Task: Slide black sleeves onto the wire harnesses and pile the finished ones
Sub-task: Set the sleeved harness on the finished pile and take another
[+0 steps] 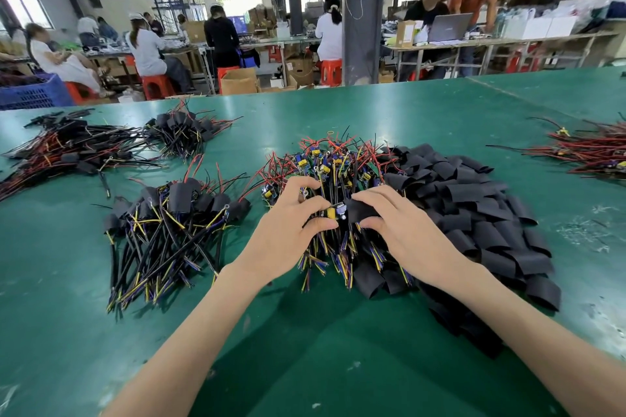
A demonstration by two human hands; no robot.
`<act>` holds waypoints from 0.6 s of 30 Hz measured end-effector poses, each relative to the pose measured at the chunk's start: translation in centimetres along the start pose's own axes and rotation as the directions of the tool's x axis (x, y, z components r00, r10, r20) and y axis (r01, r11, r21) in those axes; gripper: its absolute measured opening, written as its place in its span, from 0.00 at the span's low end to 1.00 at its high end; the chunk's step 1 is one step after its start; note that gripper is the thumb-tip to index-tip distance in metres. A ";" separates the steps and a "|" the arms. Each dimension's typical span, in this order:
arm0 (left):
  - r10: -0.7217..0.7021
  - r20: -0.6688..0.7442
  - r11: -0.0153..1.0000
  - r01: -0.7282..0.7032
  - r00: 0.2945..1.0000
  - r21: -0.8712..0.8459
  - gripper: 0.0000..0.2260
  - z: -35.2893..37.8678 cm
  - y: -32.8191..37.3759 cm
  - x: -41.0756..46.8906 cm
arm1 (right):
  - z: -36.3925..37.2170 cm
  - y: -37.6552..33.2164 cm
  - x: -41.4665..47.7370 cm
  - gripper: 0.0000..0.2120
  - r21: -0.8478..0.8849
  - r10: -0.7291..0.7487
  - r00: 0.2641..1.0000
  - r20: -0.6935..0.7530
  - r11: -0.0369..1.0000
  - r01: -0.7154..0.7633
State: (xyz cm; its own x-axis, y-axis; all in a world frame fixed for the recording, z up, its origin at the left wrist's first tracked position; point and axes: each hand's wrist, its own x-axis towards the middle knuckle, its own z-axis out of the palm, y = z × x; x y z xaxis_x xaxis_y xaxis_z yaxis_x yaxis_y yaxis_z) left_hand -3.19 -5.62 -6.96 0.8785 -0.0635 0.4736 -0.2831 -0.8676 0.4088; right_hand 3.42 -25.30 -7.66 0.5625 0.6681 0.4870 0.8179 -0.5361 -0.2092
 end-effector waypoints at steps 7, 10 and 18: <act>0.060 -0.023 0.997 -0.059 0.998 0.038 0.11 -0.1 0.1 -0.2 | 0.2 -0.1 0.0 0.17 0.078 0.006 0.998 -0.061 0.997 -0.001; 0.067 -0.013 0.996 -0.066 0.998 0.056 0.10 -0.1 0.1 -0.3 | 0.2 -0.2 -0.1 0.16 0.087 0.004 0.997 -0.077 0.996 0.003; 0.043 0.017 0.991 -0.045 0.999 0.125 0.13 0.3 0.3 -0.3 | -0.7 -1.1 -0.2 0.15 0.109 -0.051 0.997 -0.065 0.992 0.058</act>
State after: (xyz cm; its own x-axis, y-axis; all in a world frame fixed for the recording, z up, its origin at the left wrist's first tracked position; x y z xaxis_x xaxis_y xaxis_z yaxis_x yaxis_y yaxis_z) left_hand -3.45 -5.99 -7.18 0.8719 -0.1097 0.4772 -0.2722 -0.9187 0.2862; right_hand 2.32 -25.19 -6.97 0.5109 0.6595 0.5515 0.8574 -0.4371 -0.2716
